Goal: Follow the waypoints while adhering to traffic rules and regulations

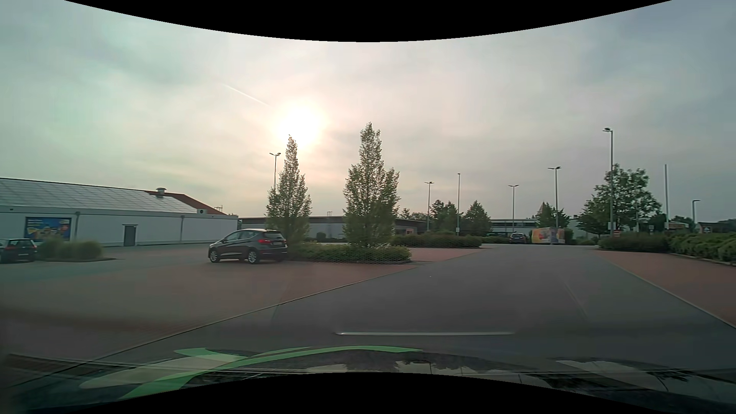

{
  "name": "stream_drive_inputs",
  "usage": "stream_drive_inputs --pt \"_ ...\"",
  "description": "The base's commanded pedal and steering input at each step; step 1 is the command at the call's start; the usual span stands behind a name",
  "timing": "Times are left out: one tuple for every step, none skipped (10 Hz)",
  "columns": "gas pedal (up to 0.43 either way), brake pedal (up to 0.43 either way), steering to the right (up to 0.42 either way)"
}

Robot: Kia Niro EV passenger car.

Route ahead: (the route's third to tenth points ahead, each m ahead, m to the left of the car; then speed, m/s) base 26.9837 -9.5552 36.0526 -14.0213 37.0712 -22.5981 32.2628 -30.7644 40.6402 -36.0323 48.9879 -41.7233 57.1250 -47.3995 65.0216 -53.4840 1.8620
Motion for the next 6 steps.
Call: stream_drive_inputs --pt "0.087 0.0 0.831" --pt "0.087 0.0 0.797" --pt "0.087 0.0 0.759" --pt "0.087 0.0 0.718" --pt "0.087 0.0 0.68" --pt "0.087 0.0 0.617"
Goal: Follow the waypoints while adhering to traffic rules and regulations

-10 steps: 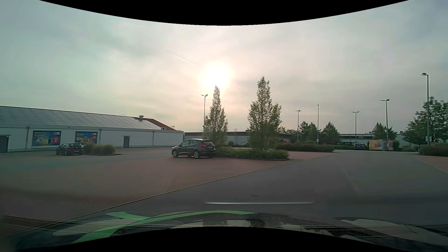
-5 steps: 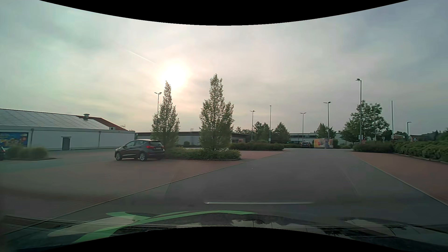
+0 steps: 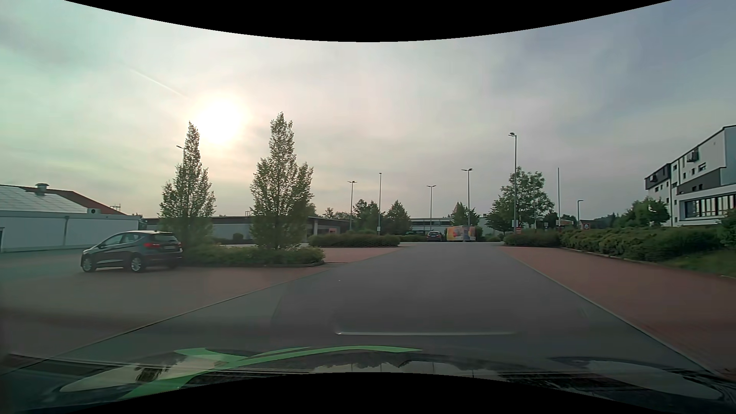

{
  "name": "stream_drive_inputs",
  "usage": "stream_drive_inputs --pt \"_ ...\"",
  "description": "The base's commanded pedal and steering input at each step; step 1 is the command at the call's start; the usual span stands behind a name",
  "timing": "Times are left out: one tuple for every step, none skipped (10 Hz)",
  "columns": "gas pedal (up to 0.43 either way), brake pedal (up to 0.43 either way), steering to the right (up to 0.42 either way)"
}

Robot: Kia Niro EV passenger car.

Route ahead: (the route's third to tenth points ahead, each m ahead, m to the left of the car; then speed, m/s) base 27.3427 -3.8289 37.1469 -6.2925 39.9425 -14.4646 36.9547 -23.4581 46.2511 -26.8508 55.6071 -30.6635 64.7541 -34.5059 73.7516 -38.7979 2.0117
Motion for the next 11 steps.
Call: stream_drive_inputs --pt "0.087 0.0 0.546" --pt "0.087 0.0 0.497" --pt "0.087 0.0 0.437" --pt "0.087 0.0 0.388" --pt "0.087 0.0 0.362" --pt "0.087 0.0 0.32" --pt "0.087 0.0 0.272" --pt "0.087 0.0 0.238" --pt "0.087 0.0 0.198" --pt "0.087 0.0 0.172" --pt "0.087 0.0 0.153"
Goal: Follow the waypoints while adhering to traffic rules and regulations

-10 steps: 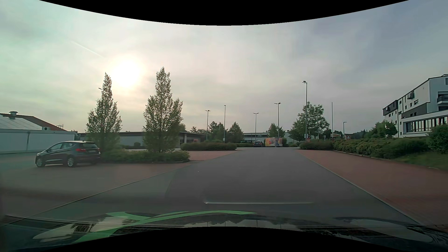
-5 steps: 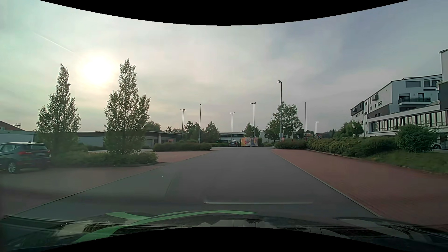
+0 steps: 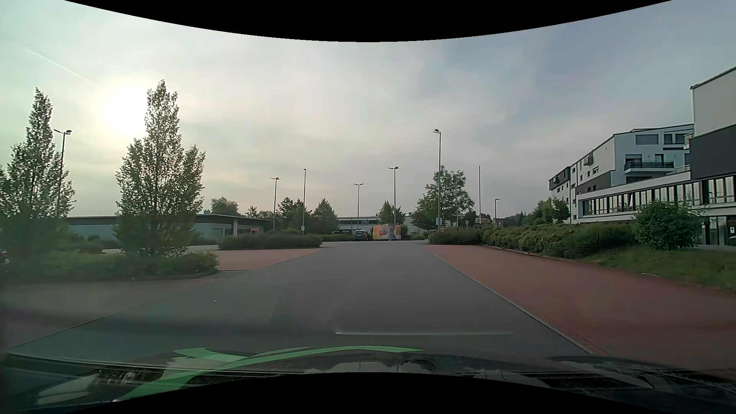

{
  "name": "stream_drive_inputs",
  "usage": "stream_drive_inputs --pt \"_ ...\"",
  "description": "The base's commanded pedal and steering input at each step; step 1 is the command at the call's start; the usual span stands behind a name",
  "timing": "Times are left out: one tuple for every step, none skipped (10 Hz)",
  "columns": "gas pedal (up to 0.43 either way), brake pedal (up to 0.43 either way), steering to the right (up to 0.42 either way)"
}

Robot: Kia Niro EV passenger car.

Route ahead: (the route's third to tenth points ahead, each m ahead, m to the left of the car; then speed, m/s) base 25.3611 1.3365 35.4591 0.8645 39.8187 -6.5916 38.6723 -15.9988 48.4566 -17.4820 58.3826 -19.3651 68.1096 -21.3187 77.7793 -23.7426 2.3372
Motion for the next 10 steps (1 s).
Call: stream_drive_inputs --pt "0.087 0.0 0.134" --pt "0.087 0.0 0.113" --pt "0.098 0.0 0.099" --pt "0.11 0.0 0.08" --pt "0.118 0.0 0.059" --pt "0.118 0.0 0.046" --pt "0.138 0.0 0.033" --pt "0.138 0.0 0.02" --pt "0.138 0.0 0.012" --pt "0.138 0.0 0.005"
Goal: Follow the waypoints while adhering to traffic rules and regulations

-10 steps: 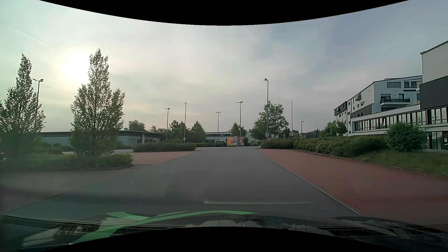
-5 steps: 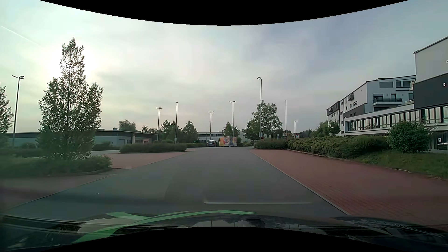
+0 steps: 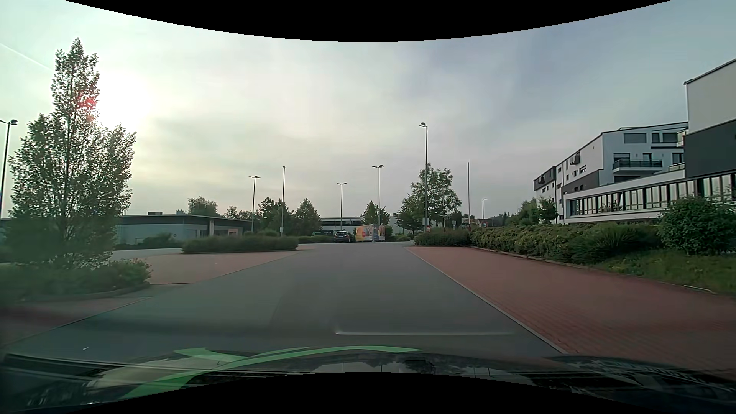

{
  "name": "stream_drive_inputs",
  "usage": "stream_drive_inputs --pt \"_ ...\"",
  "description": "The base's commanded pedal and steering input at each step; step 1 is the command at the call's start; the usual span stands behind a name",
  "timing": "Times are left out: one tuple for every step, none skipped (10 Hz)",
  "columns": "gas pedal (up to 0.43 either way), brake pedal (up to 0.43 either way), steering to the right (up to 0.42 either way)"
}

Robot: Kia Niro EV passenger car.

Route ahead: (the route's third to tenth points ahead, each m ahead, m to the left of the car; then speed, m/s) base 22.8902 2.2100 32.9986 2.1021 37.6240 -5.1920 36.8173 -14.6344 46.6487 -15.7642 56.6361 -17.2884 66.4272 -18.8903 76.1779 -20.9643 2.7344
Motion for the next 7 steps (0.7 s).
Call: stream_drive_inputs --pt "0.138 0.0 0.0" --pt "0.138 0.0 -0.002" --pt "0.118 0.0 -0.006" --pt "0.118 0.0 -0.011" --pt "0.118 0.0 -0.016" --pt "0.118 0.0 -0.019" --pt "0.118 0.0 -0.021"
